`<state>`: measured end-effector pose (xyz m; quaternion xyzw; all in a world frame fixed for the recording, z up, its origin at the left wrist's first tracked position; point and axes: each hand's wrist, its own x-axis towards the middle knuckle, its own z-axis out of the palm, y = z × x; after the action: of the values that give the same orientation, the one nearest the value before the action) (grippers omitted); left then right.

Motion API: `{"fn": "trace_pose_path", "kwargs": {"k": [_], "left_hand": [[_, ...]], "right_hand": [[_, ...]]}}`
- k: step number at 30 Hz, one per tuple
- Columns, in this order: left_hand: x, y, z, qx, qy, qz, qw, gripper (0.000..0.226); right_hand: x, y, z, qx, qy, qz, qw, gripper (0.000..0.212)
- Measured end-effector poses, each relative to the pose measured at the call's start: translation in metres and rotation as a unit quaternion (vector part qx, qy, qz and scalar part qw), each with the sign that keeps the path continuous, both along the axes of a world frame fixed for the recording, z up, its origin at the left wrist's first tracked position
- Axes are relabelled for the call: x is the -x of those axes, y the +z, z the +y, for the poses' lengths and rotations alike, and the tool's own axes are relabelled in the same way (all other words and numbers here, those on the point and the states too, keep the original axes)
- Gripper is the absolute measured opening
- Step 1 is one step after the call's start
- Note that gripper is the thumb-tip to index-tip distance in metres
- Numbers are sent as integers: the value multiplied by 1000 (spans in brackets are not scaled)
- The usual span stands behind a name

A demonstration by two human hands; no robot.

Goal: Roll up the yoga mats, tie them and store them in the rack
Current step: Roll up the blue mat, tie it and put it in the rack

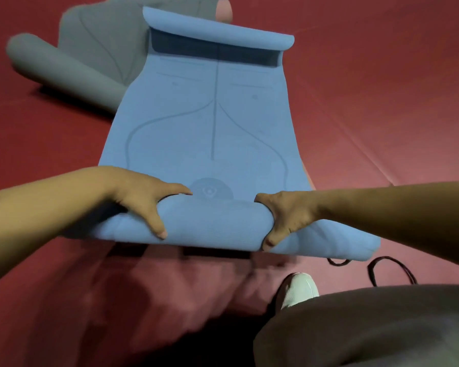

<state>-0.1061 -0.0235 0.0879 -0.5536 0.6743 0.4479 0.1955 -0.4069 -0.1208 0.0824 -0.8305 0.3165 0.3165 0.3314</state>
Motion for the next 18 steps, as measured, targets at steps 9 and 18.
{"fn": "trace_pose_path", "kwargs": {"k": [9, 18], "left_hand": [[29, -14, 27, 199, -90, -155, 964, 115], [12, -9, 10, 34, 62, 17, 997, 100]], "right_hand": [[-14, 5, -6, -146, -57, 26, 987, 54], [-27, 6, 7, 30, 43, -20, 998, 78]]}}
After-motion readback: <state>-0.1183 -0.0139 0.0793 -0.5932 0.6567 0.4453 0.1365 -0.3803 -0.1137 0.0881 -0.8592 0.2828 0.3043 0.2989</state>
